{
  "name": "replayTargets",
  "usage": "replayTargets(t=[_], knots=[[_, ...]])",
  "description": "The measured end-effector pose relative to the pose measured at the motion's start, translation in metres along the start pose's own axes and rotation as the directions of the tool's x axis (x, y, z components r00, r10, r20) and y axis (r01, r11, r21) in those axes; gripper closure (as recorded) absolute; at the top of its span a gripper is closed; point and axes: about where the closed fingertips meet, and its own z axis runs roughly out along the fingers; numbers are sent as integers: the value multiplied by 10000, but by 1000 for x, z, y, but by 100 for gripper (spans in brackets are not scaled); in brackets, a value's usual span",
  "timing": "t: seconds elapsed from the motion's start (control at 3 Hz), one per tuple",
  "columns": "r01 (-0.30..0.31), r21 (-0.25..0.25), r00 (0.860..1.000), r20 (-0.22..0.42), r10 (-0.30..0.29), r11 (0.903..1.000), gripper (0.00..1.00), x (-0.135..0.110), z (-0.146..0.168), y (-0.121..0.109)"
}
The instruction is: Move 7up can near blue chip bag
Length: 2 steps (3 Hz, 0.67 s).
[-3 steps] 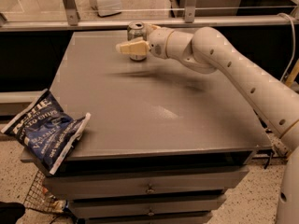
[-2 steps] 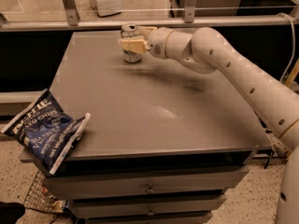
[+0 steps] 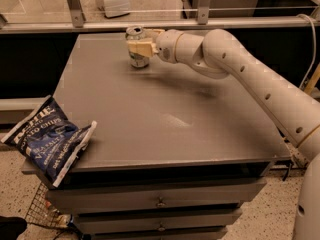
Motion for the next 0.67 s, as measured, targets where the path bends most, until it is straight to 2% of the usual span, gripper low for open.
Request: replayTargets(t=[0.33,0.67], knots=[[-3,-39,10000,3,3,10000,100,0,2,2],[-41,-177,9999,-100,40,9998,100,-3,3,7]])
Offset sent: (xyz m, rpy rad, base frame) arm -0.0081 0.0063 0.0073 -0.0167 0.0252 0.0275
